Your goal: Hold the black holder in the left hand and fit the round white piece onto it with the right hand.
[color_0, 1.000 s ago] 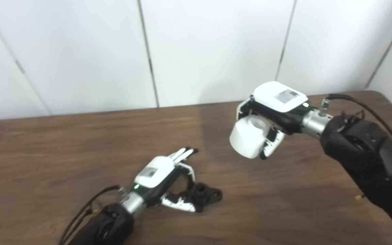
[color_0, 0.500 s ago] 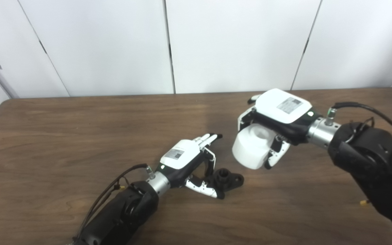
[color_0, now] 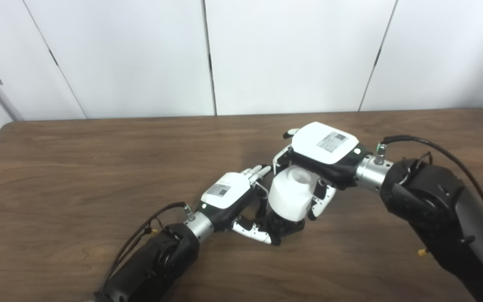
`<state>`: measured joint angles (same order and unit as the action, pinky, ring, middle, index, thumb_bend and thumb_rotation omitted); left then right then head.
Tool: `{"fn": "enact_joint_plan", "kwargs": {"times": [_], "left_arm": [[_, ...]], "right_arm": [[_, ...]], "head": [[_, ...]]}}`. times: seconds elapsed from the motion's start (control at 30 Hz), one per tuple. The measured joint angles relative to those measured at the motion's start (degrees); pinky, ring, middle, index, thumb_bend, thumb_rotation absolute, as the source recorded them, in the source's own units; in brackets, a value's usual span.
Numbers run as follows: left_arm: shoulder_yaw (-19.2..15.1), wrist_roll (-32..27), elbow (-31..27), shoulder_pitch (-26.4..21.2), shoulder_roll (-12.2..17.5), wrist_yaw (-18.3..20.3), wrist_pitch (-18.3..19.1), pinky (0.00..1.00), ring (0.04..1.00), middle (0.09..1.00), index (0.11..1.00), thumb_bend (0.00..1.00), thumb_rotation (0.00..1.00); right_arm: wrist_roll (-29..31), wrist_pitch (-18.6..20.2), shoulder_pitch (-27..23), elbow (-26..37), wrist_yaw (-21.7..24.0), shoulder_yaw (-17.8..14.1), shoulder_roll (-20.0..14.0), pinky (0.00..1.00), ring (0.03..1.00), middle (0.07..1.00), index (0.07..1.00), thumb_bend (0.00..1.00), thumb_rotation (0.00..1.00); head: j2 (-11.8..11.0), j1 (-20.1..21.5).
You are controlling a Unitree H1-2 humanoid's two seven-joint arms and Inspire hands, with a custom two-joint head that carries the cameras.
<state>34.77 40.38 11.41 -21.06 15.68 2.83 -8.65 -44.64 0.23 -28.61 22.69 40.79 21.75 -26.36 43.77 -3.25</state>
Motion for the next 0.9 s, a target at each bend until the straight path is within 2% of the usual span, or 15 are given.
{"fn": "enact_joint_plan", "kwargs": {"times": [0.17,0.67,0.9], "left_arm": [[0.1,0.0,0.0,0.0,-0.1,0.0,0.3,0.98,1.000,0.992,0.488,0.52,0.07],[0.7,0.1,-0.8,0.0,-0.1,0.2,1.5,0.97,1.000,0.994,0.488,0.52,0.07],[0.7,0.1,-1.1,0.0,-0.1,0.7,2.0,0.95,1.000,0.991,0.488,0.52,0.07]], "right_arm": [[-0.3,-0.5,0.0,-1.2,0.3,1.0,0.5,0.91,0.518,0.465,0.472,0.52,0.00],[-0.8,-1.1,0.0,-1.2,1.1,1.3,0.5,0.91,0.518,0.452,0.483,0.52,0.00],[-0.8,-1.9,0.0,-0.8,1.3,1.8,-0.1,0.88,0.520,0.464,0.465,0.52,0.00]], "head": [[0.1,-0.1],[1.0,-0.2],[1.2,-0.1]]}}
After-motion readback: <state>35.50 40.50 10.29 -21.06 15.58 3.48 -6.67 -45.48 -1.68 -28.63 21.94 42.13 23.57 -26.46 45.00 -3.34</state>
